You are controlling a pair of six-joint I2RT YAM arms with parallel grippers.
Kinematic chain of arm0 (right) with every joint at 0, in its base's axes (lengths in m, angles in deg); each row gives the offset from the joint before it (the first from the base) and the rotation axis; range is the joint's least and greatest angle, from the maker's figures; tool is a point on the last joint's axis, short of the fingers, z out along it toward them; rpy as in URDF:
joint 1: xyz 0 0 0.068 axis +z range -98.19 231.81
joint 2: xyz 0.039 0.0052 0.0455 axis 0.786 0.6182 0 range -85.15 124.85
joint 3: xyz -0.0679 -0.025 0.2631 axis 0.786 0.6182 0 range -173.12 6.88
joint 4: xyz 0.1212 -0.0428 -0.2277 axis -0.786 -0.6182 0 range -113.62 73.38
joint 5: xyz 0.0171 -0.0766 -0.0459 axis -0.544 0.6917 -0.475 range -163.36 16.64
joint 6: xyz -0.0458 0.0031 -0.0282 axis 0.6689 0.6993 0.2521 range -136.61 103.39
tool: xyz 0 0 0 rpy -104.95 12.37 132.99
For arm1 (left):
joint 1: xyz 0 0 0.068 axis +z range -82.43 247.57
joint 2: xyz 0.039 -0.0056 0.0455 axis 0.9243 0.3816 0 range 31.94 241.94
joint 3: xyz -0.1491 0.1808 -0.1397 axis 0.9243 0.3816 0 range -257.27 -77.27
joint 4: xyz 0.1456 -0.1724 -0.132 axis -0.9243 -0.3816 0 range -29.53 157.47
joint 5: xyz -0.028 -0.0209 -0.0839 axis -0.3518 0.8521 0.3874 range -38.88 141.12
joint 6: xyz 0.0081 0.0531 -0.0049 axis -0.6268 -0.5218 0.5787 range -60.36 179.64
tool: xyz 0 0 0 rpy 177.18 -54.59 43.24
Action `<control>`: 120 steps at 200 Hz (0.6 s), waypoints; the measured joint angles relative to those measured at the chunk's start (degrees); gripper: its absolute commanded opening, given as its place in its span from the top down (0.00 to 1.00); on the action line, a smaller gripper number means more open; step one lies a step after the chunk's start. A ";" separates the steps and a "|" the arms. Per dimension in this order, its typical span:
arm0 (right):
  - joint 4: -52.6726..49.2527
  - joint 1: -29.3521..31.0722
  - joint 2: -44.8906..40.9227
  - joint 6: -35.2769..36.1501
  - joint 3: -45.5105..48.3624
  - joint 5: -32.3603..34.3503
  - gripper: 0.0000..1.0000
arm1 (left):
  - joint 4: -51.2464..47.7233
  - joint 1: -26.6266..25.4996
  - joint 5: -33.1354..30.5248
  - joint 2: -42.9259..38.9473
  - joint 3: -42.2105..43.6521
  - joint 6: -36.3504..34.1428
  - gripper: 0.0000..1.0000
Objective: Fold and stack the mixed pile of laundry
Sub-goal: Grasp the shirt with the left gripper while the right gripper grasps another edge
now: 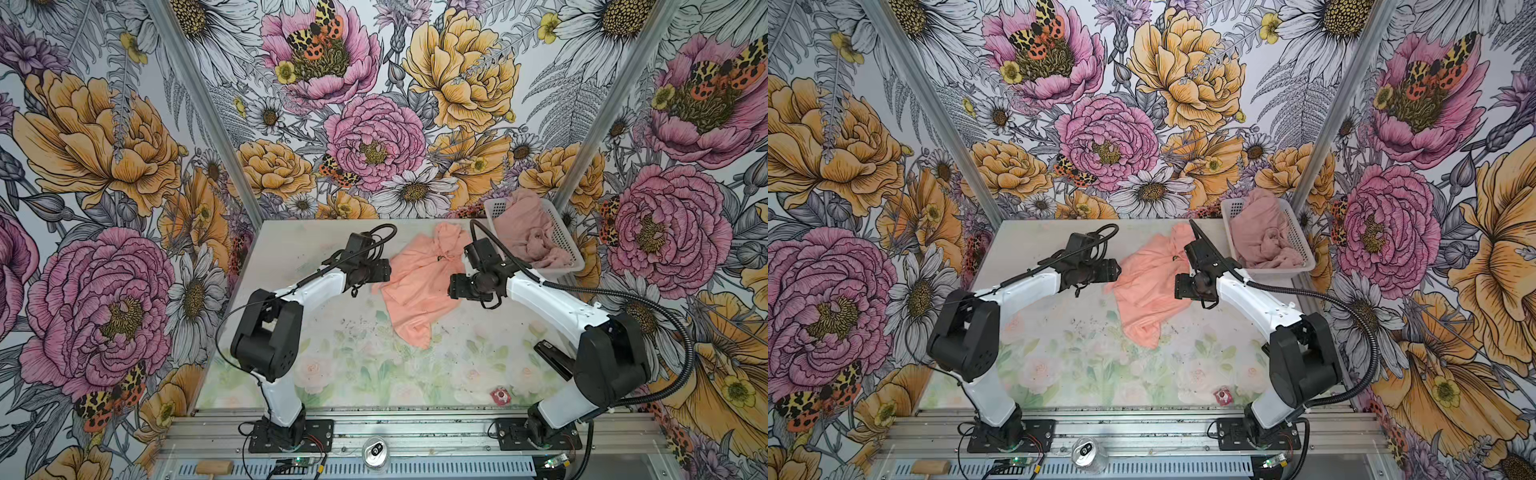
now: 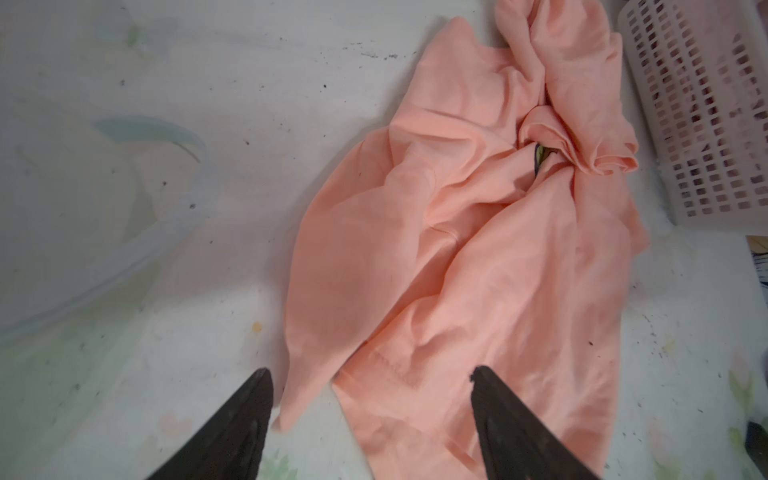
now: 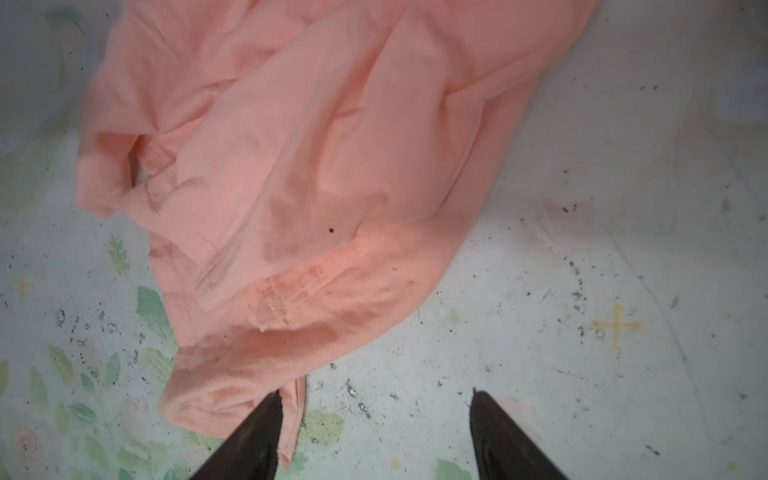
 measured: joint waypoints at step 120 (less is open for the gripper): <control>15.37 6.12 16.44 -6.01 -7.34 -5.49 0.31 | -4.26 0.22 1.70 8.39 -5.62 -1.22 1.00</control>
